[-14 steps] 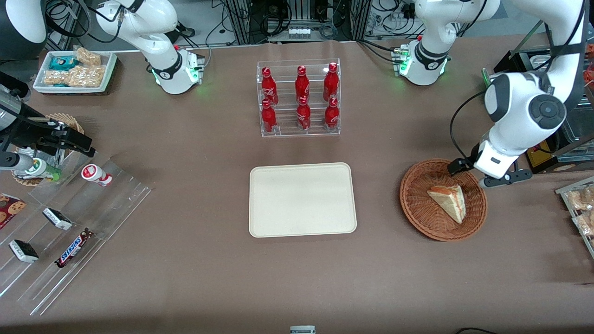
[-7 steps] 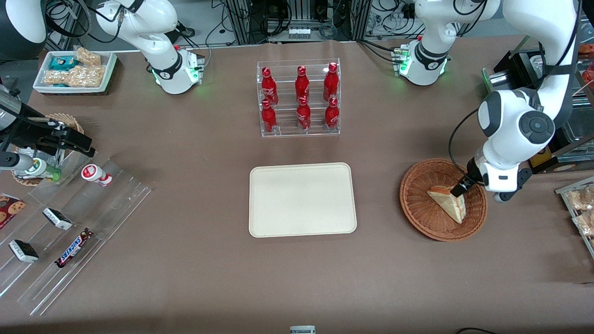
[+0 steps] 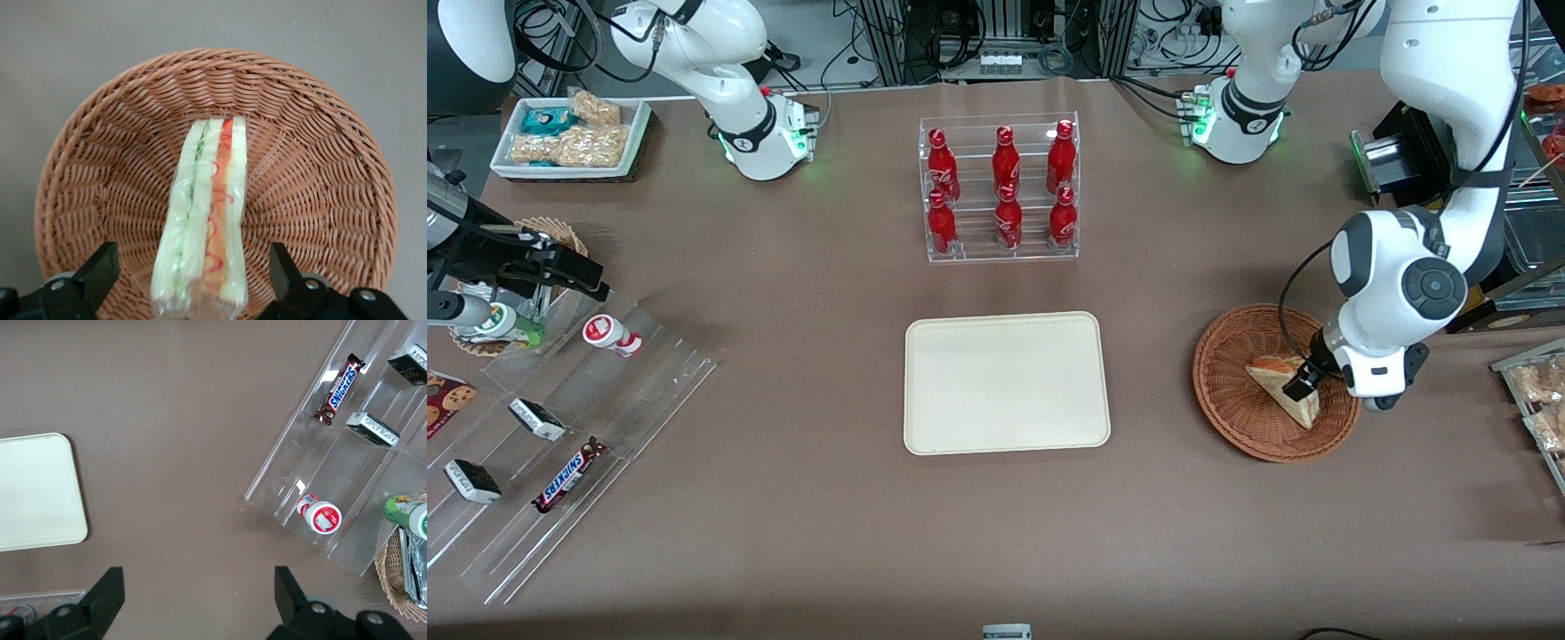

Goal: Place sandwich from basket to tray
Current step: 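Close the left gripper on the wrapped sandwich, then lift the sandwich and carry it with the left gripper over the cream tray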

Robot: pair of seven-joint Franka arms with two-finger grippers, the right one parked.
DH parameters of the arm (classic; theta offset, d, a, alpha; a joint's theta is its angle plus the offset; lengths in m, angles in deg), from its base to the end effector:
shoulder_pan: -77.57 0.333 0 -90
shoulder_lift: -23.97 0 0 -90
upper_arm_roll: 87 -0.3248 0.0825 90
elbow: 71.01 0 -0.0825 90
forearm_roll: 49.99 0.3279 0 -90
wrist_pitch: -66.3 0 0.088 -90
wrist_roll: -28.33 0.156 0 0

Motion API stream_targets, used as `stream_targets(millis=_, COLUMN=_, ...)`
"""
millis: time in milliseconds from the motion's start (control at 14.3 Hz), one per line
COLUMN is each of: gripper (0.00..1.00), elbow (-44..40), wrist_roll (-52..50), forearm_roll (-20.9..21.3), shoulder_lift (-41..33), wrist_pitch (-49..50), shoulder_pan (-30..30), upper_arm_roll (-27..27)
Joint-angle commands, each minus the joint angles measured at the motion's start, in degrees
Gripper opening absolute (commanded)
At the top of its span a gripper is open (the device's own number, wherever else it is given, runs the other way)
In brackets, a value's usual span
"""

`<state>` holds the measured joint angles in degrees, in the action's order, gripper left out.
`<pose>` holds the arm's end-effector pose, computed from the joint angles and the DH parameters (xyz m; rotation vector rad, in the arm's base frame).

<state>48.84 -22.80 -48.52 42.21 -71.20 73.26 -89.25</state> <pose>0.5465 -0.0189 0.2700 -2.8431 -1.2620 -0.0064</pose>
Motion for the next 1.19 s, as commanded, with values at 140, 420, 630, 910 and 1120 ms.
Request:
stream_targets(millis=140, gripper=0.21, elbow=-0.93, wrist_roll=-2.74, forearm_roll=-1.92, shoulder_lift=2.25, wrist_pitch=-0.32, shoulder_pan=-0.08, upper_arm_roll=-0.03)
stream_targets(millis=420, gripper=0.11, elbow=-5.39, wrist_roll=-2.91, forearm_roll=-2.18, shoulder_lift=0.58, wrist_pitch=6.5, shoulder_pan=-0.35, upper_arm_roll=0.23)
stream_targets(millis=630, gripper=0.11, elbow=-14.53, wrist_roll=-5.19, forearm_roll=-3.59, shoulder_lift=1.19, wrist_pitch=17.59, shoulder_pan=-2.18, upper_arm_roll=0.94)
stream_targets(millis=910, gripper=0.12, elbow=-16.49, wrist_roll=-5.38, forearm_roll=-3.59, shoulder_lift=1.1, wrist_pitch=18.23, shoulder_pan=-11.39, upper_arm_roll=1.12)
stream_targets(millis=1120, gripper=0.12, elbow=-20.43, wrist_roll=-4.5, forearm_roll=-3.41, shoulder_lift=4.16, wrist_pitch=16.92, shoulder_pan=-20.27, upper_arm_roll=1.12)
